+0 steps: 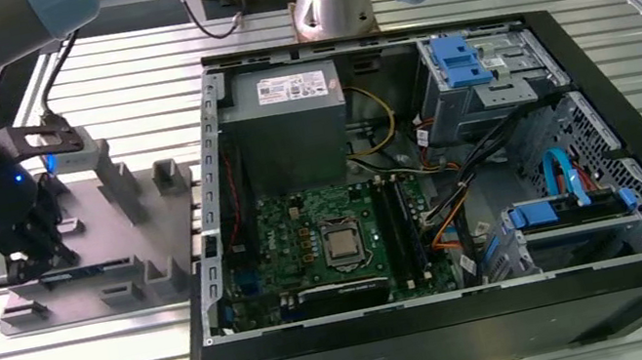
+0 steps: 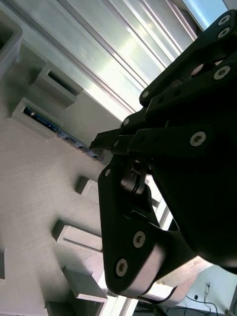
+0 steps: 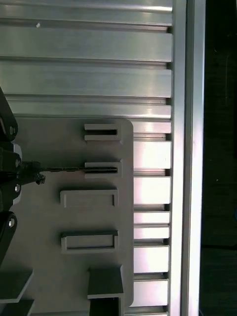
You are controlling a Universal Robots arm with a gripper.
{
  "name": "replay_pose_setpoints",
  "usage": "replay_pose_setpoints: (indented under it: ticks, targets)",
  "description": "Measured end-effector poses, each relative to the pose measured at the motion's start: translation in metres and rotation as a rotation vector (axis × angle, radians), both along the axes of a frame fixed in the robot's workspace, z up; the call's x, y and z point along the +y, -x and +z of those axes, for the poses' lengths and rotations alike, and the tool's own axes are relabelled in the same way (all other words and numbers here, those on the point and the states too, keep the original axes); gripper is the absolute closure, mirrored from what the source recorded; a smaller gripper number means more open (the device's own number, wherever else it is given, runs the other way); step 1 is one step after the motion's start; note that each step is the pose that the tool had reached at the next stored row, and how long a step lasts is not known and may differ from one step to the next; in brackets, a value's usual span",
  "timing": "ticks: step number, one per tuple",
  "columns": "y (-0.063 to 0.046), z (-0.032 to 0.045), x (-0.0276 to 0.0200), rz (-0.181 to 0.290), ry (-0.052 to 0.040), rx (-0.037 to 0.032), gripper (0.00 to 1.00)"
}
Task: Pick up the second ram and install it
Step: 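Pick up the second ram and move it above second insertion slot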
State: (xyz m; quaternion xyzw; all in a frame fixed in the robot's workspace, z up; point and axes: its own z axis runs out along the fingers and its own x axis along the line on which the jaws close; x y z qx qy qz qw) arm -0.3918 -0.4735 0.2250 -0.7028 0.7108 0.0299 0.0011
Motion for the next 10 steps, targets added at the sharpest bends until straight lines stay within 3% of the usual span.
replay_pose_setpoints:
  ticks: [2,5,10]
  targets:
    - [0.0000,0.0000,0.0000,0.000,0.0000,0.0000,0.89]
    - [0.0000,0.0000,0.0000,0.000,-0.0001,0.0001,0.76]
    - [0.0000,-0.0041,0.0000,0.000,-0.0001,0.0000,0.76]
